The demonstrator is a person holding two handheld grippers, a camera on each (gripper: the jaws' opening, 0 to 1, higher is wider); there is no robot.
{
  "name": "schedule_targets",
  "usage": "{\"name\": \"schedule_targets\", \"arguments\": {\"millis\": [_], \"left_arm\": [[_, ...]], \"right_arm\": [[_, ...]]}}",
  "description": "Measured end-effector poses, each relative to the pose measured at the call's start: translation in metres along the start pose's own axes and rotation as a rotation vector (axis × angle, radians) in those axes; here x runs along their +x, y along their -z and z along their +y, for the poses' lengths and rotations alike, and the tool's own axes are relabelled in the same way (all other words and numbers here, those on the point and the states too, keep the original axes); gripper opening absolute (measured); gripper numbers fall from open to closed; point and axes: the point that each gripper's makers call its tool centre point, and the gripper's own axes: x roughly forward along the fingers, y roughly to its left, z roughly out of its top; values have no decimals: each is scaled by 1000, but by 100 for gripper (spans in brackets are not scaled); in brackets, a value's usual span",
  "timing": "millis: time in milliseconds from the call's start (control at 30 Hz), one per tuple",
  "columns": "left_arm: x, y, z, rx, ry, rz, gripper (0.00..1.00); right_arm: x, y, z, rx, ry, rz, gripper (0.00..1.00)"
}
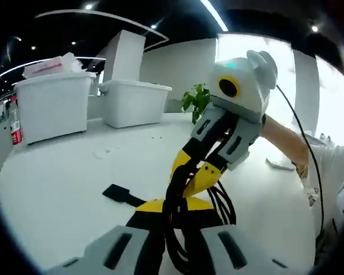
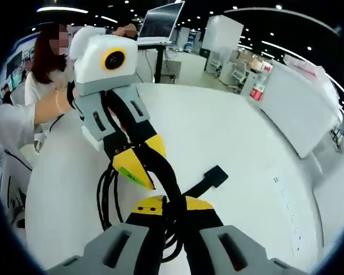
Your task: Coil the Type-C to USB data cable on the desktop and secure it with Velcro straps.
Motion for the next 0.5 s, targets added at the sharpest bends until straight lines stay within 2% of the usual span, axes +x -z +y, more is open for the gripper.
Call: {"name": "schedule_targets", "arguments": {"millis": [133,267,500], "left_arm": [[14,13,11,-12,-44,54,13],[23,21,15,-32,-55,87,13],[22,29,11,-34,-69,118,14]], "right_arm": [[14,15,-6,-1,23,14,12],[19,25,-7,-57,49,40,14],[13,21,-10,-108,69,3,16]]}}
